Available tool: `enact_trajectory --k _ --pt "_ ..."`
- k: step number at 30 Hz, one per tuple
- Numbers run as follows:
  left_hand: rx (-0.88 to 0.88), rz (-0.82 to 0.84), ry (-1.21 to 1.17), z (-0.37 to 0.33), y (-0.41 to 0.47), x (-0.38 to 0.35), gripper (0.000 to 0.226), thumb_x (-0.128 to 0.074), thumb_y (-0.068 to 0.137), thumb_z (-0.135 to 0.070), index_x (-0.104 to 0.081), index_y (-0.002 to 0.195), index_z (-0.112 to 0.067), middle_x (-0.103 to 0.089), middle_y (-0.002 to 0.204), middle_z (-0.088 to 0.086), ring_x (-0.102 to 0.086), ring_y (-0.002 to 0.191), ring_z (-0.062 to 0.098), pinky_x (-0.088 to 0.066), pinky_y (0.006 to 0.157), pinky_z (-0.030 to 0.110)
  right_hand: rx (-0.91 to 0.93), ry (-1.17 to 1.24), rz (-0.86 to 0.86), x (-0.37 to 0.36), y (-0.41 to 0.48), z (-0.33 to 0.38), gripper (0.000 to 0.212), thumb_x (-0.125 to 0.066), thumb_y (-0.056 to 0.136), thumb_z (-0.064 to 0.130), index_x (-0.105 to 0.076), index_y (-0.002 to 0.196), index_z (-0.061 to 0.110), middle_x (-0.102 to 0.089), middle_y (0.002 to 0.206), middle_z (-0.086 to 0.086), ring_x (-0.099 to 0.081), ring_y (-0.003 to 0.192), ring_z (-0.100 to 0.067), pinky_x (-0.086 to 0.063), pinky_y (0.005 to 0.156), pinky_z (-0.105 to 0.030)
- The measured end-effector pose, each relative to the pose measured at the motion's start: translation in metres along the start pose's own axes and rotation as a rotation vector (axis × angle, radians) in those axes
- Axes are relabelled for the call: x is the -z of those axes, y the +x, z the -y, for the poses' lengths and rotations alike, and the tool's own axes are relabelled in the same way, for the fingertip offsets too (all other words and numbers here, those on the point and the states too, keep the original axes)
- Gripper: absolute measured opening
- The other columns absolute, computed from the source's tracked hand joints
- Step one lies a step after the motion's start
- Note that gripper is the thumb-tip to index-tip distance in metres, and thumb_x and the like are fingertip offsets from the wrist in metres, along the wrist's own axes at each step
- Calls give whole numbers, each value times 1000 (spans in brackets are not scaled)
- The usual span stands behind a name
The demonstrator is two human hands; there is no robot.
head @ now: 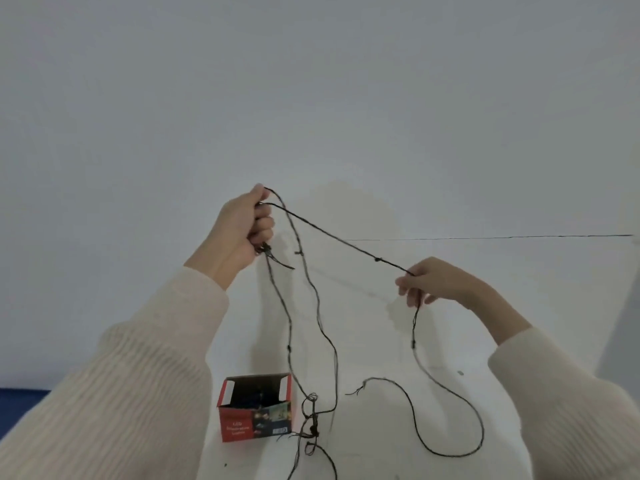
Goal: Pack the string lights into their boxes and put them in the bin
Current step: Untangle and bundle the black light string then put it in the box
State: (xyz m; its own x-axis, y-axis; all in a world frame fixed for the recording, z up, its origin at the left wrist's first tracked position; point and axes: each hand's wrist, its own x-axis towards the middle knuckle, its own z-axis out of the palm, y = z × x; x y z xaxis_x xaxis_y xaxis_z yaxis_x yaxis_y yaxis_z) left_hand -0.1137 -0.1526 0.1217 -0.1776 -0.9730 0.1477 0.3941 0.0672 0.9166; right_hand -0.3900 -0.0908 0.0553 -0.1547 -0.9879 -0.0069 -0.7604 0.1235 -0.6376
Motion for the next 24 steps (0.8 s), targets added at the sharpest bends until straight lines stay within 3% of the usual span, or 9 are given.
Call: enact_trajectory --k 3,6,8,13,15,17,19,21,24 --pt "-97 -86 385 -3 10 23 24 -40 98 -21 -47 76 -15 -40 51 -2 -27 30 6 -17 33 14 -87 237 -102 6 -4 -20 31 -53 95 28 -58 70 10 -67 64 -9 -62 67 -21 -51 76 -34" --pt "-65 20 1251 19 13 31 25 -39 98 -26 -55 88 -9 -62 81 9 -56 60 20 -42 55 25 -101 351 -207 14 -3 -1 35 -49 97 27 -50 66 11 -43 45 -1 -44 42 -17 -50 54 -30" --pt "-79 36 1452 31 10 21 28 -38 98 -29 -58 91 -10 -65 98 10 -61 83 28 -45 71 30 -24 277 -255 17 -5 27 36 -49 96 27 -50 64 12 -36 46 2 -33 39 -14 -35 44 -23" --pt "-1 234 590 32 -16 -37 24 -39 97 -23 -53 79 -17 -66 83 8 -59 71 18 -45 70 27 225 -124 -229 6 -12 96 29 -57 89 26 -62 64 12 -45 56 -2 -42 55 -18 -32 46 -24" --pt "-6 287 528 37 -18 -51 24 -37 99 -25 -54 88 -14 -65 75 7 -62 71 20 -47 75 31 244 -237 -291 -1 -9 110 27 -55 85 24 -59 64 8 -48 59 -3 -44 59 -21 -31 49 -27" --pt "59 279 431 35 -18 -54 24 -36 100 -25 -51 87 -12 -55 58 4 -56 49 16 -50 58 26 243 -288 -352 -2 -5 109 31 -53 84 24 -45 57 11 -44 57 -3 -41 59 -22 -29 50 -28" --pt "130 252 338 27 -16 -48 27 -37 101 -26 -47 78 -15 -39 43 -5 -33 31 7 -33 35 13 224 -256 -358 3 -3 95 34 -57 82 24 -38 55 14 -42 56 -1 -40 58 -20 -29 51 -27" --pt "115 202 289 19 -10 -38 28 -37 100 -25 -44 75 -17 -32 38 -9 -20 29 3 -15 30 11 207 -137 -315 4 -2 76 37 -62 81 24 -39 54 15 -45 59 -2 -38 56 -18 -29 51 -26" --pt "17 73 192 7 -2 -17 30 -38 100 -23 -42 71 -18 -27 36 -11 -18 27 2 -11 28 12 117 -89 -302 1 4 39 33 -62 85 25 -45 61 9 -46 59 -7 -39 49 -20 -34 49 -24"
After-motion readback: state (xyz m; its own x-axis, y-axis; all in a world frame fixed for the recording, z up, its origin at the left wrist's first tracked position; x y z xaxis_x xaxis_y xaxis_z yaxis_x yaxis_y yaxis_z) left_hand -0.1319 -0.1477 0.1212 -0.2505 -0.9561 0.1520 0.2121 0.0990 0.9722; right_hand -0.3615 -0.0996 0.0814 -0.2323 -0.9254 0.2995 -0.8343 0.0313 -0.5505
